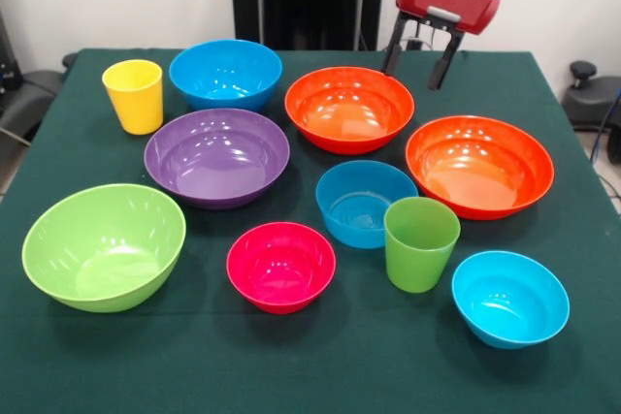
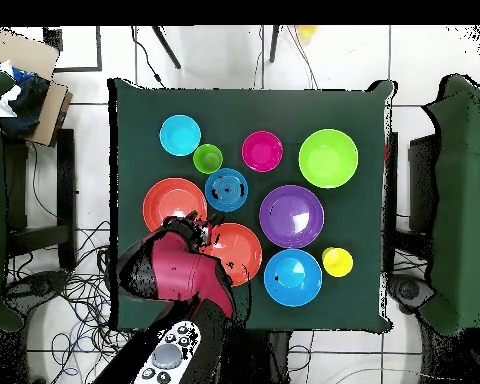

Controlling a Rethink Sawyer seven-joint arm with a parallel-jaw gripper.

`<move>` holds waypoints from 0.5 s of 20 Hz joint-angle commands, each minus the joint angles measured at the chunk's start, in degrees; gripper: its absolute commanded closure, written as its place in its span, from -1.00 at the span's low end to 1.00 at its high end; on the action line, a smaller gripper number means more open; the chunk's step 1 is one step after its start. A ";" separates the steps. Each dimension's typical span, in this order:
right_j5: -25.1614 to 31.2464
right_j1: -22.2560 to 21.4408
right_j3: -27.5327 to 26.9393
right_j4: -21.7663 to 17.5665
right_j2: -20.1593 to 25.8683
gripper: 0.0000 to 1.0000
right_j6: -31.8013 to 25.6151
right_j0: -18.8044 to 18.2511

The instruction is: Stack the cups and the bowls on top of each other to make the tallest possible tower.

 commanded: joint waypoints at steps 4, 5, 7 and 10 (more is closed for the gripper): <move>8.85 -0.57 -5.45 -0.86 3.74 -1.00 5.23 -1.79; 9.25 -0.50 -6.14 -0.98 3.99 -1.00 4.80 -2.22; 10.13 -0.31 -7.72 -1.36 4.04 -1.00 3.88 -2.82; 10.51 0.18 -9.47 -1.75 4.65 -1.00 3.26 -3.82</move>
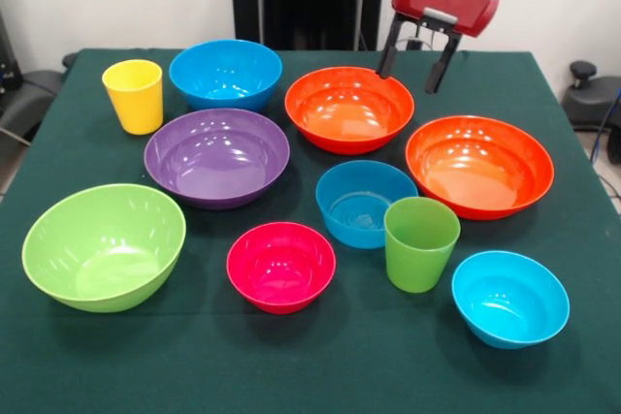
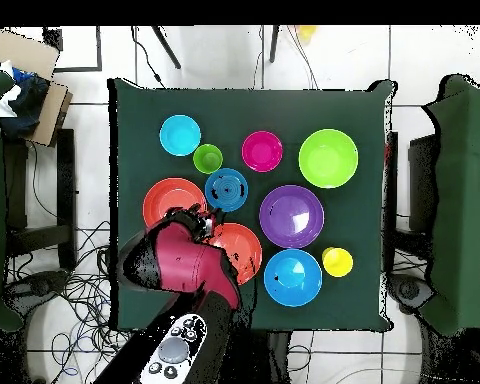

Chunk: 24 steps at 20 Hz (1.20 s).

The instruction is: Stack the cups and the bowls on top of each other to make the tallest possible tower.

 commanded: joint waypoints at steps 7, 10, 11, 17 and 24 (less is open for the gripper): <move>8.62 1.37 -9.44 -1.67 4.12 -1.00 4.19 -2.26; 8.56 2.25 -10.73 -1.42 3.85 -1.00 4.66 -2.17; 8.59 2.60 -11.35 -1.38 3.84 -1.00 4.67 -2.27; 9.36 4.61 -14.80 -1.02 3.31 -1.00 5.05 -2.26; 8.21 5.80 -15.37 -1.04 3.51 -1.00 5.70 -2.73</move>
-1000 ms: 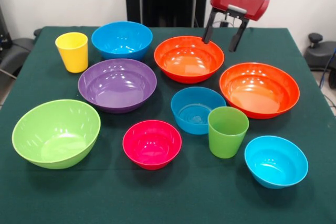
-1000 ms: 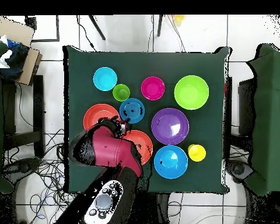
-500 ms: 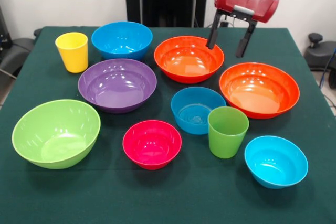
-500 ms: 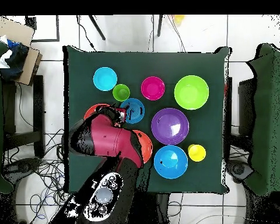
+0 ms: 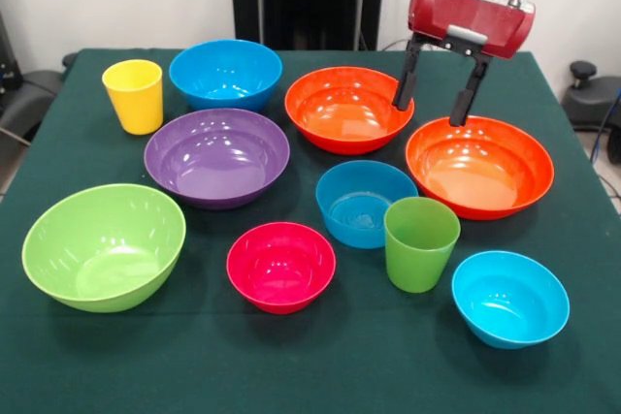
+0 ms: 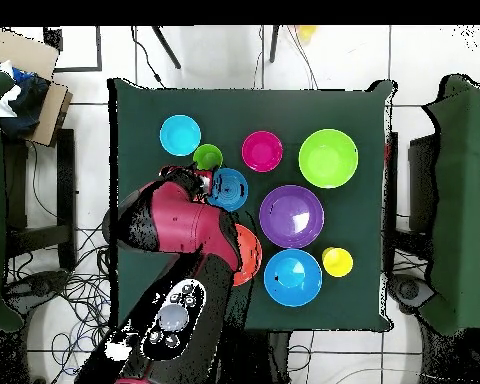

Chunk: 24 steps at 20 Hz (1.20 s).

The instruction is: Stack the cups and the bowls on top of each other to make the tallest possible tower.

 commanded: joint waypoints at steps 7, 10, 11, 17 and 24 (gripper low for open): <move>7.80 3.68 -5.21 -0.06 3.38 -1.00 6.74 -0.96; 8.89 4.75 -7.09 0.64 3.04 -1.00 7.13 -0.92; 9.42 5.18 -7.97 0.90 2.78 -1.00 7.26 -0.87; 12.05 7.84 -12.40 2.08 1.82 -1.00 7.92 -0.99; 15.80 9.24 -15.93 2.66 0.88 -1.00 8.59 -1.04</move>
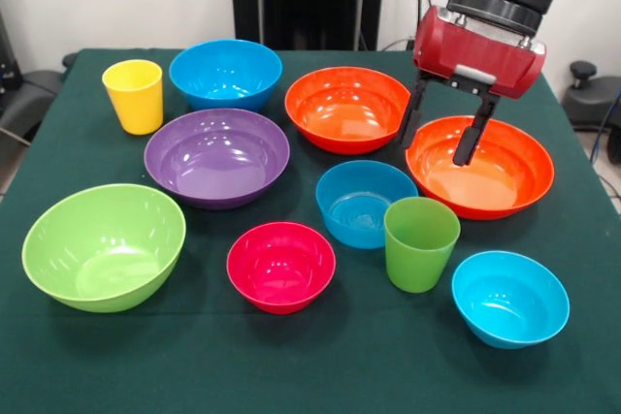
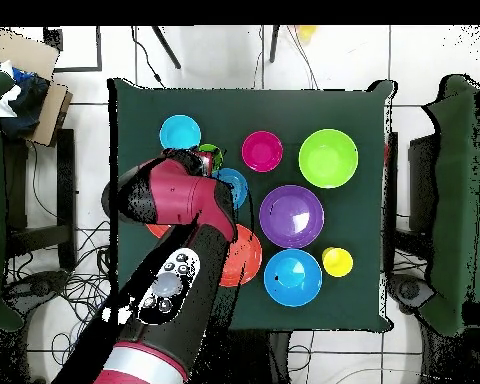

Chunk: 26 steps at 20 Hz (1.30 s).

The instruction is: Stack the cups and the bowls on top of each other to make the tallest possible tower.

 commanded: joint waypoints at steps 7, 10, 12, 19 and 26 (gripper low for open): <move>9.77 3.77 -6.96 1.86 3.34 -1.00 8.51 -1.86; 9.73 3.37 -6.51 1.85 3.43 -1.00 8.30 -1.95; 9.50 3.08 -5.96 1.82 3.49 -1.00 8.32 -1.89; 9.36 3.41 -6.01 2.14 2.77 -1.00 9.36 -1.30; 10.54 4.11 -7.12 2.83 2.24 -1.00 10.19 -0.98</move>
